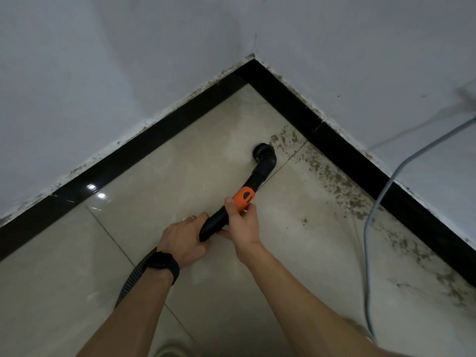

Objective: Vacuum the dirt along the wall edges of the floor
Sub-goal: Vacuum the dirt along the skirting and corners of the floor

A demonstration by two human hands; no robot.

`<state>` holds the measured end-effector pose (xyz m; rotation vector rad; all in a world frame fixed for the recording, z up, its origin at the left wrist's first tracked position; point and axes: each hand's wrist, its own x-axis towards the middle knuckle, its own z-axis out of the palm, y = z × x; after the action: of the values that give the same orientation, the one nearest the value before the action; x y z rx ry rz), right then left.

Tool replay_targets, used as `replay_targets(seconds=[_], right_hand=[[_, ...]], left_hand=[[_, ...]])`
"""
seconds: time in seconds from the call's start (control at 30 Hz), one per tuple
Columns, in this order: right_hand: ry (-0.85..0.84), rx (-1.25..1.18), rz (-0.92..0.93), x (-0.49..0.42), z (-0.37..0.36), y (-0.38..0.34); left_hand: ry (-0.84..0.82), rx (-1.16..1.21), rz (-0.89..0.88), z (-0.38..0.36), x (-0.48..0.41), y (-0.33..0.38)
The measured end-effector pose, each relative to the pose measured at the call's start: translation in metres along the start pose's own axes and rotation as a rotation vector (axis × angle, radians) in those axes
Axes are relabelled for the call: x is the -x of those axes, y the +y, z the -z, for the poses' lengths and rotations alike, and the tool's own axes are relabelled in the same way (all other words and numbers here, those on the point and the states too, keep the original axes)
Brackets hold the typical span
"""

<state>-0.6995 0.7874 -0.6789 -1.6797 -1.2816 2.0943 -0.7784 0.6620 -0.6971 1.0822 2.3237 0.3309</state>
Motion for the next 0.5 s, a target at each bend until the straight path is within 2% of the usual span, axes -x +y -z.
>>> replay_targets(seconds=[0.5], right_hand=[[0.009,-0.046,0.002,-0.016,0.011,-0.019]], left_hand=[[0.076,-0.058,-0.061,0.001,-0.024,0.014]])
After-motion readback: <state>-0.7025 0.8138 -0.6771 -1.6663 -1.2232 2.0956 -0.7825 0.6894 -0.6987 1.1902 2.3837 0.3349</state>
